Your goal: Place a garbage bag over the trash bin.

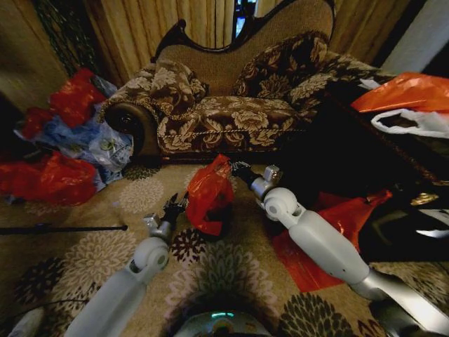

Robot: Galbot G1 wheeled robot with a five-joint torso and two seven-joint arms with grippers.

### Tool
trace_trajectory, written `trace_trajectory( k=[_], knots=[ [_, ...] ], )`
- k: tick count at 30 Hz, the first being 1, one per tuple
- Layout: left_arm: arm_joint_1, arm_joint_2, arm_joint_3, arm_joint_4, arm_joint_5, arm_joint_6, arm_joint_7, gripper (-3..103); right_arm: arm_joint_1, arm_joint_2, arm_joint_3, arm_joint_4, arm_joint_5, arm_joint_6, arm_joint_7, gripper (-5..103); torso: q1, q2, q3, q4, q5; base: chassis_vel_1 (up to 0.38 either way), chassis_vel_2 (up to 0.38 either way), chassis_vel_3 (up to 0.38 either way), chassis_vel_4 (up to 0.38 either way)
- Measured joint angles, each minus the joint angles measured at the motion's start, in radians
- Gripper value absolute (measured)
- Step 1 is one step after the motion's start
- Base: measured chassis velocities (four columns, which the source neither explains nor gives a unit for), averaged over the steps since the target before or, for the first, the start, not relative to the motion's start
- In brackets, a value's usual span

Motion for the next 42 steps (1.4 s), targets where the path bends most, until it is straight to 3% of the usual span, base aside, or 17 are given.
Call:
trace_trajectory(
  k=[1, 2, 3, 9, 12, 24, 42],
  knots=[
    [-0.002, -0.001, 0.002, 0.003, 0.001, 0.000, 0.001, 42, 0.004, 0.001, 0.000, 0.001, 0.002, 0.000, 0.001, 0, 0.000, 0.000, 0.000, 0.0000, 0.0000, 0.000, 0.000, 0.000, 0.000],
    [-0.013, -0.006, 0.011, 0.017, 0.004, 0.001, 0.007, 31, 0.027, 0.004, 0.000, -0.001, 0.007, 0.000, 0.004, 0, 0.000, 0.000, 0.000, 0.0000, -0.0001, 0.000, 0.000, 0.000, 0.000],
    [-0.013, -0.006, 0.011, 0.017, 0.004, 0.001, 0.007, 31, 0.027, 0.004, 0.000, -0.001, 0.007, 0.000, 0.004, 0, 0.000, 0.000, 0.000, 0.0000, -0.0001, 0.000, 0.000, 0.000, 0.000],
    [-0.053, -0.029, 0.040, 0.055, 0.010, 0.001, 0.012, 4, 0.095, 0.011, -0.012, -0.036, 0.013, 0.003, 0.000, 0, 0.000, 0.000, 0.000, 0.0000, 0.0000, 0.000, 0.000, 0.000, 0.000],
    [-0.073, -0.040, 0.059, 0.073, 0.013, -0.001, 0.014, 0, 0.115, 0.015, -0.018, -0.042, 0.013, 0.004, -0.002, 0, 0.000, 0.000, 0.000, 0.0000, -0.0001, 0.000, 0.000, 0.000, 0.000],
    [-0.141, -0.087, 0.148, 0.144, 0.033, -0.007, 0.016, 0, 0.136, 0.020, -0.011, -0.067, 0.011, 0.011, -0.018, 0, 0.000, 0.000, 0.000, 0.0000, 0.0000, 0.000, 0.000, 0.000, 0.000],
    [-0.233, -0.173, 0.196, 0.284, 0.061, -0.013, 0.020, 0, 0.129, 0.054, -0.049, -0.115, -0.009, 0.030, -0.046, 0, 0.000, 0.000, 0.000, 0.0002, 0.0000, 0.000, 0.000, 0.000, 0.000]
  ],
)
